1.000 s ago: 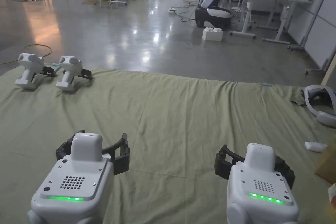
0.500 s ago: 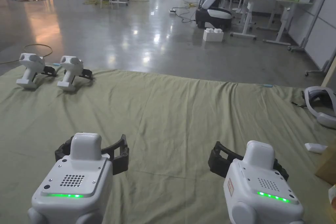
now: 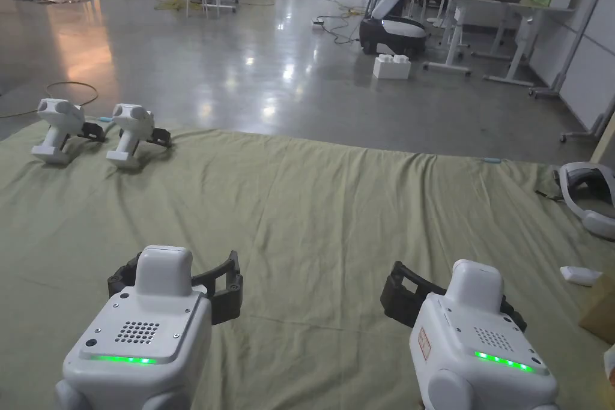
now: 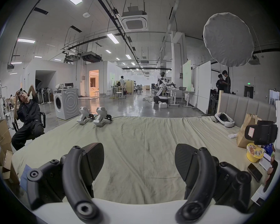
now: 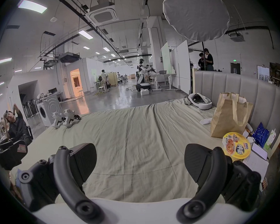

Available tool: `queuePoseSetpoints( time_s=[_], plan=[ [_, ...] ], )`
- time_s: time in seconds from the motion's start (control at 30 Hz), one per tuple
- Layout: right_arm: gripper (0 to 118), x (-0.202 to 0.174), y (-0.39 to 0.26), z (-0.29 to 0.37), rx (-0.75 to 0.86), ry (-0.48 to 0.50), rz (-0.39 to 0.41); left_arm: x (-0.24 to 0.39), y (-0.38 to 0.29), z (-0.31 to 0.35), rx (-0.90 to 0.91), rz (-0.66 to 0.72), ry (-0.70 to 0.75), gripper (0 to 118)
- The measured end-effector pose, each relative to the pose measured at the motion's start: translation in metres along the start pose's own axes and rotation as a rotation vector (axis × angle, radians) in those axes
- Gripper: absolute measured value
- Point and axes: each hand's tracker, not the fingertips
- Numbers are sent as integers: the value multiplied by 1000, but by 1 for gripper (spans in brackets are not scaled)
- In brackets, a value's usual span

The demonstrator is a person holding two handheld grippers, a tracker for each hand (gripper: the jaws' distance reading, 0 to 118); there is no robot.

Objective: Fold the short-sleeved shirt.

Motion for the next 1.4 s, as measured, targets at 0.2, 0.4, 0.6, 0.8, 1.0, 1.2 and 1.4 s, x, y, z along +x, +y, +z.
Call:
queuePoseSetpoints(
  time_s=[0.2, 0.4, 0.6, 0.8, 1.0, 1.2, 1.4],
  plan=[
    [113, 1, -1, 0, 4, -19, 0, -1, 1, 0, -6, -4, -9, 99],
    [112, 3, -1, -1, 3, -36, -10, -2, 0, 1, -12, 0, -13, 99],
    [112, 4, 1, -4, -51, -33, -24, -3, -2, 0, -24, 6, -17, 99],
    [113, 9, 0, -8, -76, 7, -43, -4, -4, -2, -27, 22, -28, 99],
    [113, 6, -2, -9, -68, -16, 2, -8, 0, -6, -21, 57, -38, 99],
    [113, 5, -9, -11, -26, 15, 67, -11, -1, -13, -49, 82, -47, 100],
    [115, 7, -17, -10, 73, 22, 109, -4, -13, -14, -19, -5, -24, 100]
  ],
)
